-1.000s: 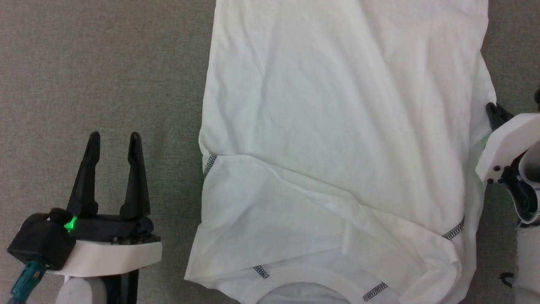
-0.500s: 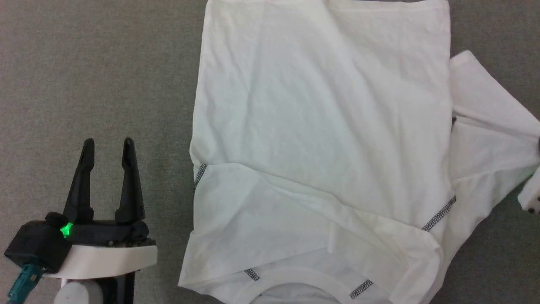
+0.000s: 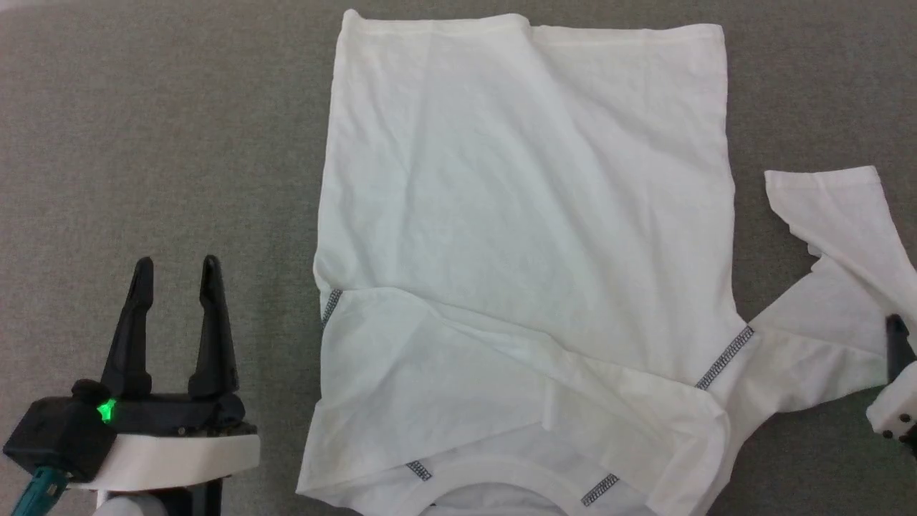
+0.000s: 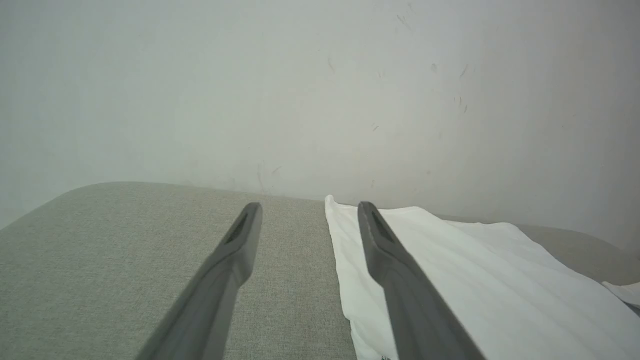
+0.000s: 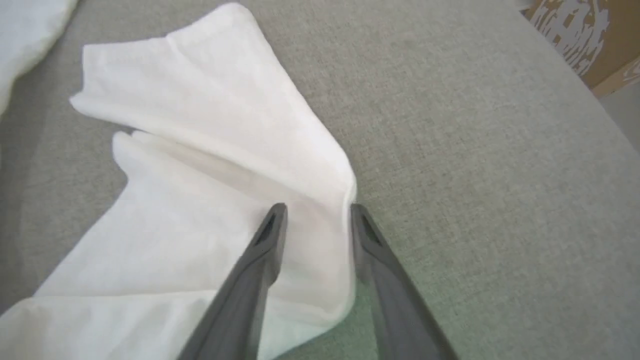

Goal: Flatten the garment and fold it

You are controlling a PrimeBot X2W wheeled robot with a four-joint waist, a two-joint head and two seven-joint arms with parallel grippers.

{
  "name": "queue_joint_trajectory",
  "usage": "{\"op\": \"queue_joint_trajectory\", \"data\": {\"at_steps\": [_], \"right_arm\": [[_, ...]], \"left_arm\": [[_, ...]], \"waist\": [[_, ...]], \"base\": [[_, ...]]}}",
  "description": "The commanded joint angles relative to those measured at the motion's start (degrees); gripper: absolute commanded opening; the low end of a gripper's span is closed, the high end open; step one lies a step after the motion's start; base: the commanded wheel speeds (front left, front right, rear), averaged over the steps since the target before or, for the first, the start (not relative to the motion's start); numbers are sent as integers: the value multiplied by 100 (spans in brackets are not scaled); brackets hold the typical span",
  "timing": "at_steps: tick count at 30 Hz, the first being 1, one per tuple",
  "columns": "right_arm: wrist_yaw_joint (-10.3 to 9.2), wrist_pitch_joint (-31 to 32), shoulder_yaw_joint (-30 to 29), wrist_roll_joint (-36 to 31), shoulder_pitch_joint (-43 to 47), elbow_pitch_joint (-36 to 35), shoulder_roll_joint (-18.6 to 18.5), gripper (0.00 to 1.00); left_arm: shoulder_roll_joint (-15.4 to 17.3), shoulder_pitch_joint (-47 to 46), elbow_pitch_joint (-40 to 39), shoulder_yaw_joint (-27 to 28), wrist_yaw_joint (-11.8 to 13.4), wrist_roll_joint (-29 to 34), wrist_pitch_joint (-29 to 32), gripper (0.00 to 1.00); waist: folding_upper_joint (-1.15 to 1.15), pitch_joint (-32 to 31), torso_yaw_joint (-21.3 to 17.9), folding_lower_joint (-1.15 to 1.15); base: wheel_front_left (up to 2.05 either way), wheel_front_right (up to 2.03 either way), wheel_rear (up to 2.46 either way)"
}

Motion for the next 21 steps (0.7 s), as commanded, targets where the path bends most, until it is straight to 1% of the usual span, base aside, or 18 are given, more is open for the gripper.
{"op": "queue_joint_trajectory", "data": {"at_steps": [1, 4, 6, 10, 12, 17, 21], "right_arm": [[-5, -66, 62, 63, -137, -90, 14, 100], [-5, -21, 170, 154, -335, -456, 14, 100], [-5, 75, 236, 127, -465, -681, -55, 100], [-5, 302, 484, -123, -713, -821, -492, 100], [-5, 384, 488, -177, -919, -722, -631, 100], [-5, 558, 731, -346, -1312, -284, -956, 100], [-5, 718, 808, -396, -1545, 41, -1039, 100]], "left_arm": [[21, 27, -34, 27, -25, 77, -27, 100], [33, 43, -70, 31, -15, 85, -27, 100], [41, 50, -100, 32, -12, 86, -27, 100], [56, 19, -152, 15, -11, 89, -27, 100], [59, -13, -160, -23, -12, 91, -27, 100], [87, -140, -180, -106, -18, 75, -27, 100], [124, -246, -167, -163, -23, 63, -27, 100]], "waist": [[1, -19, -18, 1], [1, -29, -41, 1], [1, -4, -46, 1], [1, 120, -31, 1], [1, 210, -7, 1], [1, 467, 75, 1], [1, 654, 151, 1]], "base": [[0, 0, 0], [0, 0, 0], [0, 0, 0], [0, 0, 0], [0, 0, 0], [0, 0, 0], [0, 0, 0]]}}
